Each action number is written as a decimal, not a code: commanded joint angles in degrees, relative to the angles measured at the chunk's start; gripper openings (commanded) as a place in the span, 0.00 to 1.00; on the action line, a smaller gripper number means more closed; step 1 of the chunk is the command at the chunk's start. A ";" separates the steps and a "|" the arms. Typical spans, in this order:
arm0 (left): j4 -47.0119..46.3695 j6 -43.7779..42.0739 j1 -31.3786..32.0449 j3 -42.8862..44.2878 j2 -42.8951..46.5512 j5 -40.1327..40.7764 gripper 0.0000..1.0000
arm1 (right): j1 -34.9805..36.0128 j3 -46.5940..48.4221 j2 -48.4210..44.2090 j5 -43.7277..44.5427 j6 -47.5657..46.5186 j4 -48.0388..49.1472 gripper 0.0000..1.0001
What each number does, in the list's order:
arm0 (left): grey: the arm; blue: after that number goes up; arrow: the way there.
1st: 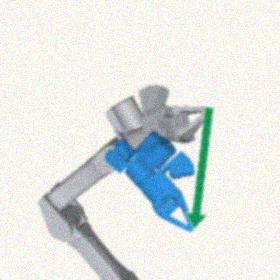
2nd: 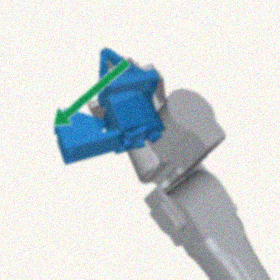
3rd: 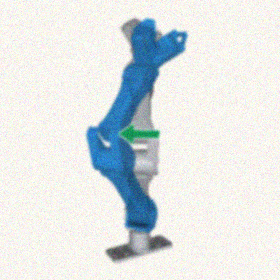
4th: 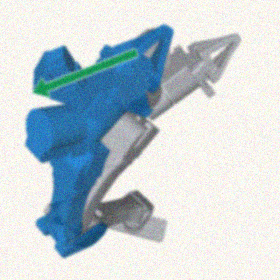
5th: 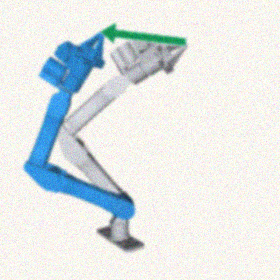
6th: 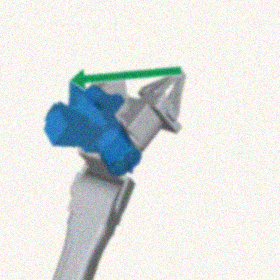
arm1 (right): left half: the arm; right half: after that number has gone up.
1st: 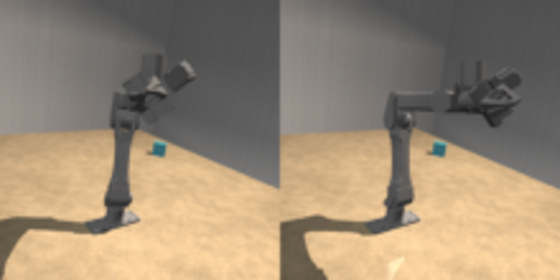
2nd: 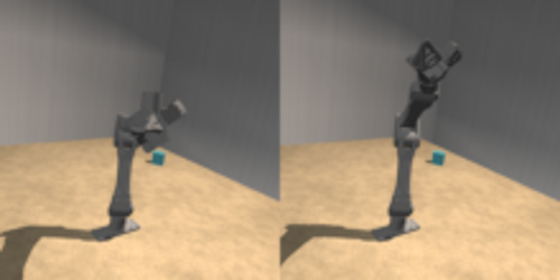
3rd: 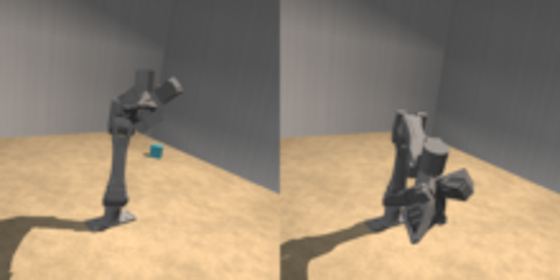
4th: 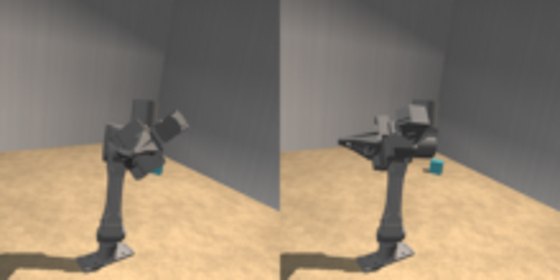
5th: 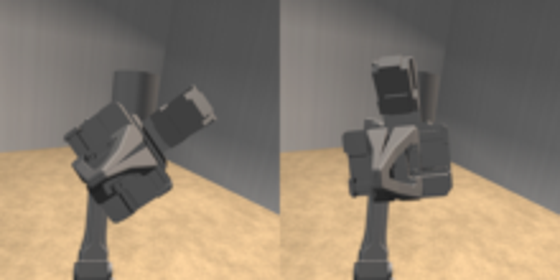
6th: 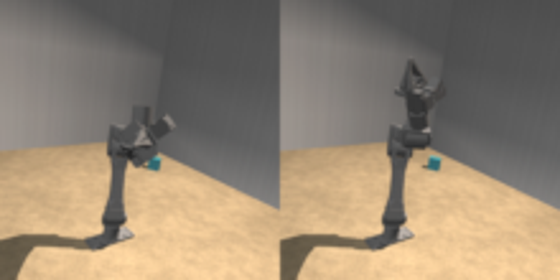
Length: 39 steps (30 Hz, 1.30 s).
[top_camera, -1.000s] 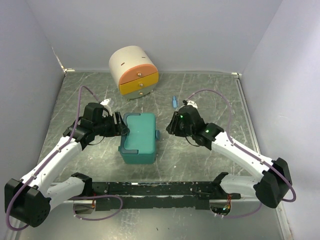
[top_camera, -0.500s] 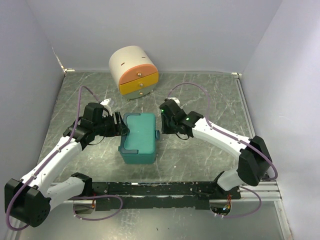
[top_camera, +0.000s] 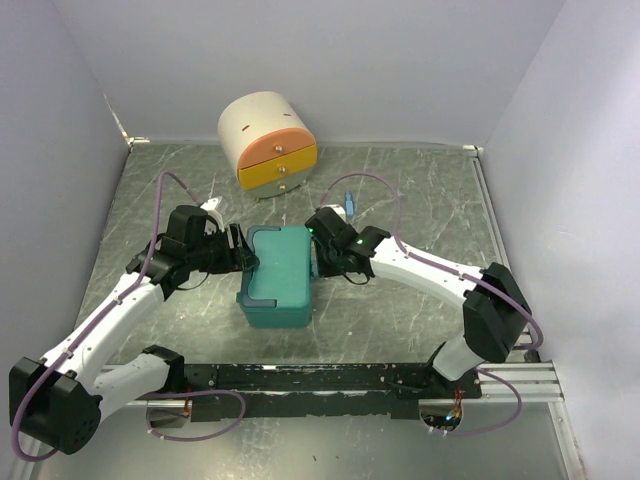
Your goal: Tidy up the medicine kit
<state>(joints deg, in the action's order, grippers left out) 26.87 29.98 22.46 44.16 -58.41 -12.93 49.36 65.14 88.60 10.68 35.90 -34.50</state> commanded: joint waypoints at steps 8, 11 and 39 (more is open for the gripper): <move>1.53 -1.15 0.26 -1.80 -0.46 -0.05 0.72 | 0.39 2.42 0.11 -0.05 -0.26 2.98 0.15; 1.37 -1.15 0.31 -1.80 -0.69 -0.09 0.72 | 0.52 2.39 -0.61 -0.22 -0.70 3.10 0.15; 0.98 -1.19 0.31 -2.03 -0.56 -0.80 0.69 | 3.15 1.75 -5.72 -2.55 4.00 3.64 0.19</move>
<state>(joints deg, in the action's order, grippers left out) 26.35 29.98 22.44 43.90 -58.37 -13.21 51.96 69.19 86.19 9.89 37.21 -36.03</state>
